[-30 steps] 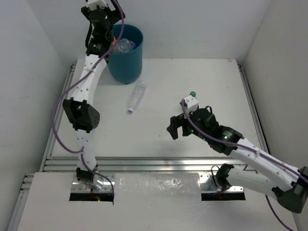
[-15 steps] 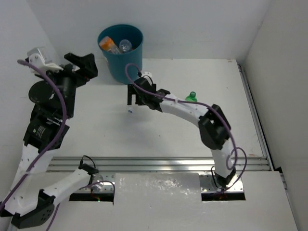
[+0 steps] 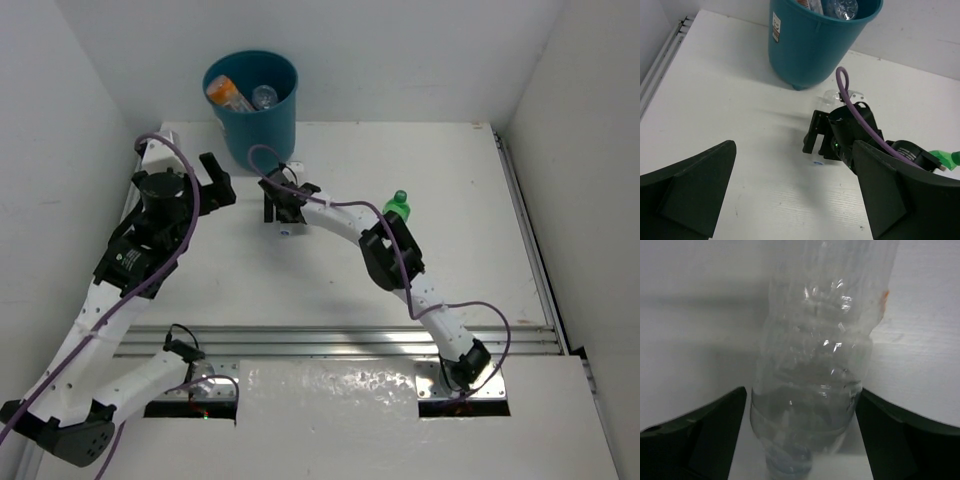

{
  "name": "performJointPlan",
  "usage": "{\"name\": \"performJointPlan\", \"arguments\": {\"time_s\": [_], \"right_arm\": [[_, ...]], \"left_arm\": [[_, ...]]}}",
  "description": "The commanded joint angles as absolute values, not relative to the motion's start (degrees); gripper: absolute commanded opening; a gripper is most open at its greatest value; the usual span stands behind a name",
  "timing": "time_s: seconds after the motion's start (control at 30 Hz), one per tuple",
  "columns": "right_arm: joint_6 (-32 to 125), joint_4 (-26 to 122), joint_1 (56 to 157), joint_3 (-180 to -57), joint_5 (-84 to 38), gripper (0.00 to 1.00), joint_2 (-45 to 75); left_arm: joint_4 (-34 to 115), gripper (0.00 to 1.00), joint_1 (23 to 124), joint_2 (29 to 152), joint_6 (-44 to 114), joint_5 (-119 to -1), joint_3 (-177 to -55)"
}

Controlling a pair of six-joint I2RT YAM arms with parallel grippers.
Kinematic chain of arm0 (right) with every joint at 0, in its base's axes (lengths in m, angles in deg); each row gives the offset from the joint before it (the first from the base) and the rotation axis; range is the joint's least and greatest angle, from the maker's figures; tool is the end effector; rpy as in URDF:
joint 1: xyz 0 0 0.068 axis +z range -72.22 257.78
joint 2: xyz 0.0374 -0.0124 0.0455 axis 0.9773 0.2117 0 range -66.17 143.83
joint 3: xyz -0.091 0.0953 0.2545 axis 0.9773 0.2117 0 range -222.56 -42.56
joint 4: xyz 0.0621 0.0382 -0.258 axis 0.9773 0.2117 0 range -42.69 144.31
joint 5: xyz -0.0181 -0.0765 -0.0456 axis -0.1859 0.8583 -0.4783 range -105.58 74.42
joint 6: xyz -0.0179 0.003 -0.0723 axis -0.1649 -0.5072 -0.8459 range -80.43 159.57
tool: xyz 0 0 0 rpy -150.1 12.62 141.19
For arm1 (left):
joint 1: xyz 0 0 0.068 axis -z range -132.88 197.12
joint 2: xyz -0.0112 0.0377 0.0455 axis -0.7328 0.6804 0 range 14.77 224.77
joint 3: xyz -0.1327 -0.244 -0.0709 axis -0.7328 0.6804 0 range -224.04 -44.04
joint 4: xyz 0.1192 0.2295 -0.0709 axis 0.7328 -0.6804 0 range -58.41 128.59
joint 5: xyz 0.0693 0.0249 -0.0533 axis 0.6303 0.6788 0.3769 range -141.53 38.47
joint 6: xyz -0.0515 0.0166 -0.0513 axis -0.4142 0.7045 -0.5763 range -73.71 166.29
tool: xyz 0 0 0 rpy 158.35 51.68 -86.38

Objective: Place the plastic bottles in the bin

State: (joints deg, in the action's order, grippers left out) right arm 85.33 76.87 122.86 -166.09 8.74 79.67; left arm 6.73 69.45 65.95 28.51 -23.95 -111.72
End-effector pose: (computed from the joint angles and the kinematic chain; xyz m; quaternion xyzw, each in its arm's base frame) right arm 0.4328 0.3976 0.1264 0.0742 0.9235 0.0877 0.3659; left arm 0.1915 -0.0472 0.4252 -0.1137 0.7775 -0.0238 0.6181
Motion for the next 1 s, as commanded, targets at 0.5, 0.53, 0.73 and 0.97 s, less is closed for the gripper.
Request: {"name": "performJointPlan", "arguments": {"time_s": [0.5,0.53,0.73,0.97], "right_arm": [[54.3,32.7,121.6,-89.1,-31.3,0.14,9.8],[52.9,33.1,121.6,-85.9,-35.5,0.09,7.1],[50.7,34.7,121.7,-78.2,-36.3,0.08,-8.7],[50.3,36.9,122.0,-78.4,-41.8,0.09,-13.4]], "left_arm": [[34.2,1.0,69.5,63.5,19.5,-79.8,-92.0],[36.7,1.0,69.8,65.9,18.2,-83.9,-90.6],[49.9,1.0,71.7,68.6,11.0,-91.2,-87.7],[63.5,1.0,75.1,71.3,3.9,-98.2,-86.9]]}}
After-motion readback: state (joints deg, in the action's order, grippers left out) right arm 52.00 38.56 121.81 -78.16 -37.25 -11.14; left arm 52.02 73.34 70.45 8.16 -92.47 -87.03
